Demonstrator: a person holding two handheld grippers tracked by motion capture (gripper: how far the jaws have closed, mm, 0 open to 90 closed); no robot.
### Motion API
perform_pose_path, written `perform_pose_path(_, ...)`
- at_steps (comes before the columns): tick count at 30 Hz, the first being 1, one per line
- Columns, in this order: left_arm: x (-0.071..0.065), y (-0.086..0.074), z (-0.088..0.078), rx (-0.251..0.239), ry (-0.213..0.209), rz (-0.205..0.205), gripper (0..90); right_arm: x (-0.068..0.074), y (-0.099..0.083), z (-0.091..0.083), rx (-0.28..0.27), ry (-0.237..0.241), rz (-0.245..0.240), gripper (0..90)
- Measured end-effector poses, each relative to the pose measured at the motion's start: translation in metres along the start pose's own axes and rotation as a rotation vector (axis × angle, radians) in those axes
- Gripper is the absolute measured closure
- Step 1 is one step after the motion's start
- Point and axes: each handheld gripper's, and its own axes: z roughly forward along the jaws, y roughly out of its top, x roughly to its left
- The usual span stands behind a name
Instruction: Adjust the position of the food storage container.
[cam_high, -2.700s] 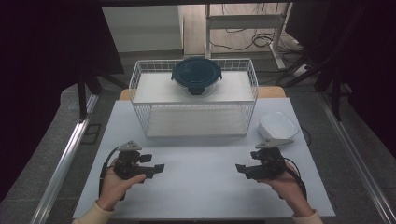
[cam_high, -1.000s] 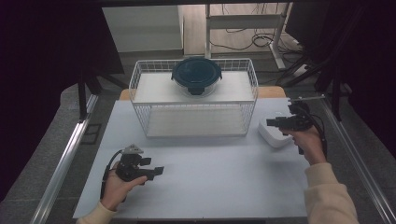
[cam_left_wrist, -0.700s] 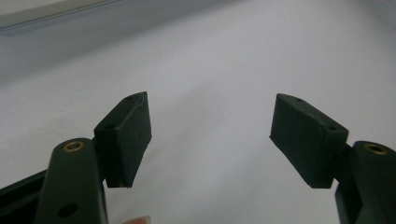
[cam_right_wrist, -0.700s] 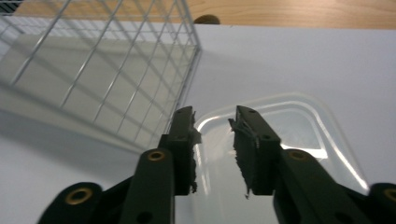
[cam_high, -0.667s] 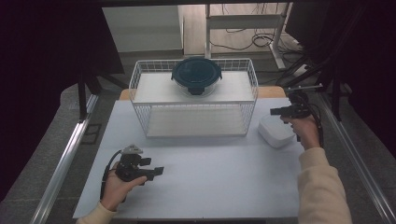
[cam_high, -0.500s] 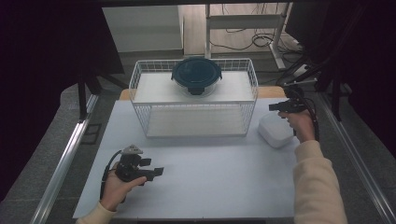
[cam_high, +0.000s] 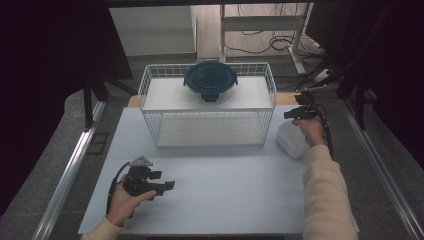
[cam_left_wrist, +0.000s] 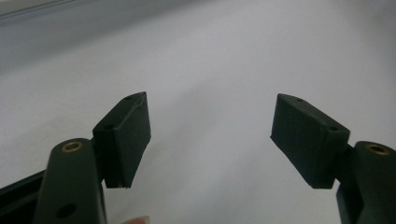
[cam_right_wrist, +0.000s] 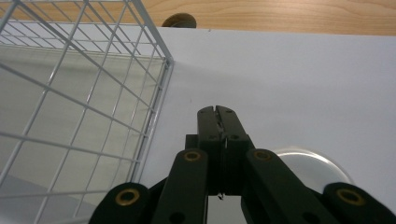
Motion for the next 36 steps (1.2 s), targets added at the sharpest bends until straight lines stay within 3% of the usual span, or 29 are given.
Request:
perform_pose_path(5, 0.003, 0.000, -0.002, -0.011, 0.003, -0.009, 27.6, 0.000, -0.003, 0.012, 0.040, -0.023, 0.005, 89.8)
perform_pose_path(16, 0.007, -0.004, -0.004, -0.009, -0.007, -0.029, 27.5, 0.005, -0.010, 0.004, 0.073, -0.041, -0.004, 89.9)
perform_pose_path(29, 0.009, -0.005, -0.006, -0.013, -0.021, -0.036, 27.5, 0.008, -0.039, -0.014, 0.095, -0.011, 0.013, 89.9)
perform_pose_path(36, 0.011, -0.005, -0.006, -0.012, -0.019, -0.041, 27.5, 0.004, -0.047, -0.021, 0.077, 0.018, 0.037, 89.8)
